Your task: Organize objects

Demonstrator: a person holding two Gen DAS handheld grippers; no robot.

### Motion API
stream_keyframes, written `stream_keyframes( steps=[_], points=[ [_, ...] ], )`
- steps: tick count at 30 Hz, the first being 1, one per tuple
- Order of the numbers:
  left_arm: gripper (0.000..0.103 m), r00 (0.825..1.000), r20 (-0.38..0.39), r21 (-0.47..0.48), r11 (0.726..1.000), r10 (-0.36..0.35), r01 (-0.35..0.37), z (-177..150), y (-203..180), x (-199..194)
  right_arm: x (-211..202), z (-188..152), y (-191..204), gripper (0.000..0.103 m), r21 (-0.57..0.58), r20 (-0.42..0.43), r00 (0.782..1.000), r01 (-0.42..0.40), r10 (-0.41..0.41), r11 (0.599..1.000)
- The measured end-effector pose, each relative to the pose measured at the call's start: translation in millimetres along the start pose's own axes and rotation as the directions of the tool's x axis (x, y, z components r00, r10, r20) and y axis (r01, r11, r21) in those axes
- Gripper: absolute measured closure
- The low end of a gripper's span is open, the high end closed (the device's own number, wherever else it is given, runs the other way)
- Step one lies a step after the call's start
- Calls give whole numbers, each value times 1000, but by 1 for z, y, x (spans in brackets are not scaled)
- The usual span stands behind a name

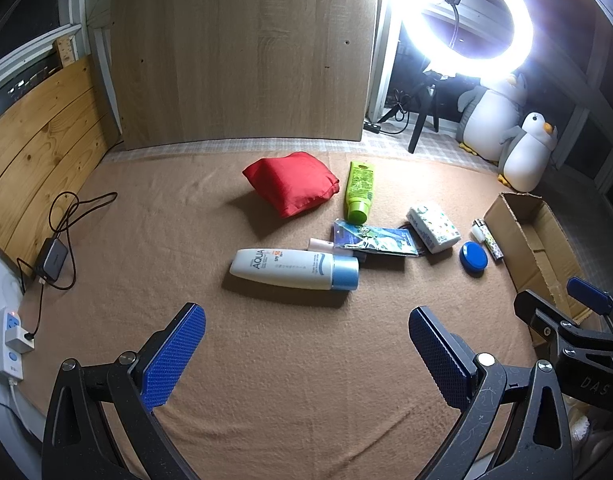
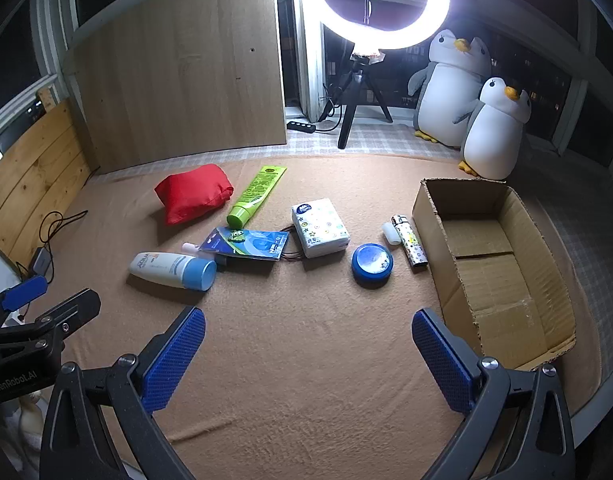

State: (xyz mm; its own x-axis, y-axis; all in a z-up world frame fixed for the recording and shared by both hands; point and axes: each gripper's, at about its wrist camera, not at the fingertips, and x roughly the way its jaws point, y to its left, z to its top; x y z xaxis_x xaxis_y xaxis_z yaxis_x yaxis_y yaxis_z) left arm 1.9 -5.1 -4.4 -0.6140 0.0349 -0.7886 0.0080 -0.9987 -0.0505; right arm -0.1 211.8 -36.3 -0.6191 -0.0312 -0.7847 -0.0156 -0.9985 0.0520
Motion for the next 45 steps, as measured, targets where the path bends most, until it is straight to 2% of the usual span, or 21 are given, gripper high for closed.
stream_keyframes(
  steps=[45],
  points=[
    [0, 1000, -11, -2, 1000, -2, 2, 4, 8, 9, 9, -2, -1, 1, 25, -23, 1000, -7, 8, 1000]
  ],
)
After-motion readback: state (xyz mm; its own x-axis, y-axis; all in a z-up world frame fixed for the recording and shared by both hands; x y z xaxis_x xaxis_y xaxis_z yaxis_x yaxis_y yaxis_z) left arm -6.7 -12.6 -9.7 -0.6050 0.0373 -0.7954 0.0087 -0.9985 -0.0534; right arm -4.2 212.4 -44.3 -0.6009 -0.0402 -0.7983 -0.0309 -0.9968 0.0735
